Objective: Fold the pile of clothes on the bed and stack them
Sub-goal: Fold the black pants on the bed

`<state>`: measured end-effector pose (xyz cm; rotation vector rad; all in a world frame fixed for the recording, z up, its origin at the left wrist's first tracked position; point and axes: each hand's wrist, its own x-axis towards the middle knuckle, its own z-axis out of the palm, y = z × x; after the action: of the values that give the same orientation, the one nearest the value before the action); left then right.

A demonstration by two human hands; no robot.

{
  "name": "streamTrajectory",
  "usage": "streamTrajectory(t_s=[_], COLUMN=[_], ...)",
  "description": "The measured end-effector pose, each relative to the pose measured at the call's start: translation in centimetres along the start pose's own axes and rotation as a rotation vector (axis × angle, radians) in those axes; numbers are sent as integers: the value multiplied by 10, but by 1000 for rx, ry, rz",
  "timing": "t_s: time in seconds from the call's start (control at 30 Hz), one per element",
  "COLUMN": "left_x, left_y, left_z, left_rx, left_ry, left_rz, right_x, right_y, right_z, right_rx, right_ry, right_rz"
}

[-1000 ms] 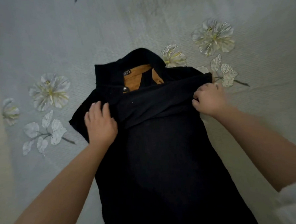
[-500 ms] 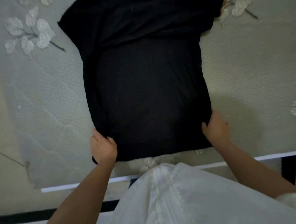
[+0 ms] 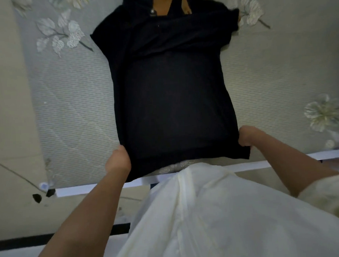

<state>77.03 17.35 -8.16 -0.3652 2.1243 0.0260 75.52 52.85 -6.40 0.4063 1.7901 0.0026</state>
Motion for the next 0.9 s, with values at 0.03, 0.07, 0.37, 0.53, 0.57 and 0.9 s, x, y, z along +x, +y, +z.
streamTrajectory(t_s=[0.03, 0.07, 0.37, 0.53, 0.57, 0.9], left_x=[-2, -2, 29, 79, 93, 172], left_y=[0, 0, 54, 107, 114, 128], left_z=[-4, -9, -120, -212, -229, -239], left_rx=[82, 143, -821, -1607, -1721, -1344], left_ry=[-71, -127, 268, 289, 288, 326], left_rz=[-6, 0, 57, -46, -81, 168], right_x=[-5, -8, -1, 17, 25, 100], right_y=[-4, -7, -54, -65, -64, -79], right_z=[-4, -6, -97, -192, -211, -256], right_rx=[-93, -167, 1344, 2131, 2287, 1767], right_ry=[-68, -126, 341, 382, 374, 495], right_rz=[-13, -25, -44, -152, -167, -372])
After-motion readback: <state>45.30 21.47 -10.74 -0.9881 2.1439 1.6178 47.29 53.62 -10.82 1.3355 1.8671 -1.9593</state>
